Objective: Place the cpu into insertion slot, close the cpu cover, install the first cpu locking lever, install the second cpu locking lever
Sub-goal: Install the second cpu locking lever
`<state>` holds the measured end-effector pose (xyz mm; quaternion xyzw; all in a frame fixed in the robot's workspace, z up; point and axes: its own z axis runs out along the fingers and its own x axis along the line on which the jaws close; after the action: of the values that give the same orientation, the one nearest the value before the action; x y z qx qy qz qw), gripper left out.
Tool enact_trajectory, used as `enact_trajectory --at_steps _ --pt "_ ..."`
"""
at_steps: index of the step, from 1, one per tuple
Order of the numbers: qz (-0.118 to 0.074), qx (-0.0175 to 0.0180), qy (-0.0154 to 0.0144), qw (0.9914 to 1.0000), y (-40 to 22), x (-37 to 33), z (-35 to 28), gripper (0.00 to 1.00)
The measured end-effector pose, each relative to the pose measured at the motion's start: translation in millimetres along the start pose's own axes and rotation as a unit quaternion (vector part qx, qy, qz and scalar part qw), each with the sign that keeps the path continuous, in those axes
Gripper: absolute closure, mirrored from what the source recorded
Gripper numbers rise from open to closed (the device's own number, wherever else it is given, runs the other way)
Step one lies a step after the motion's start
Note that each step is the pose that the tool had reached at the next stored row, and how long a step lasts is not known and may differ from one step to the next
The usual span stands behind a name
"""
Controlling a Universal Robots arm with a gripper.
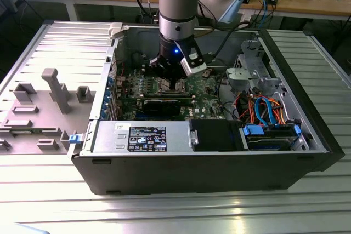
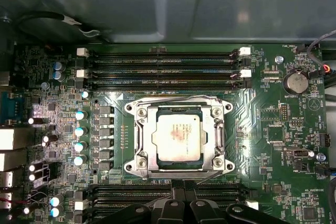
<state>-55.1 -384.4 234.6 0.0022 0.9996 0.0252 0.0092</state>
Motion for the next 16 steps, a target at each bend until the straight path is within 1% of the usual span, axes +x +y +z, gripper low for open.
enact_trajectory --at_steps 6,7,8,9,12,16 --pt "0.000 -0.0001 0.0000 1.00000 -0.1 0.0 0.0 0.89" --pt "0.000 -0.0010 0.0001 1.00000 -0.2 0.0 -0.1 0.89" --pt "0.000 -0.0041 0.0000 0.99999 -0.2 0.0 0.0 0.89" --pt "0.000 -0.0108 0.0001 0.99994 -0.8 0.0 -0.1 0.89" --pt "0.000 -0.0133 0.0000 0.99991 -3.0 0.3 -0.1 0.89" --pt "0.000 -0.0159 0.0001 0.99987 -8.0 4.1 -0.5 0.89"
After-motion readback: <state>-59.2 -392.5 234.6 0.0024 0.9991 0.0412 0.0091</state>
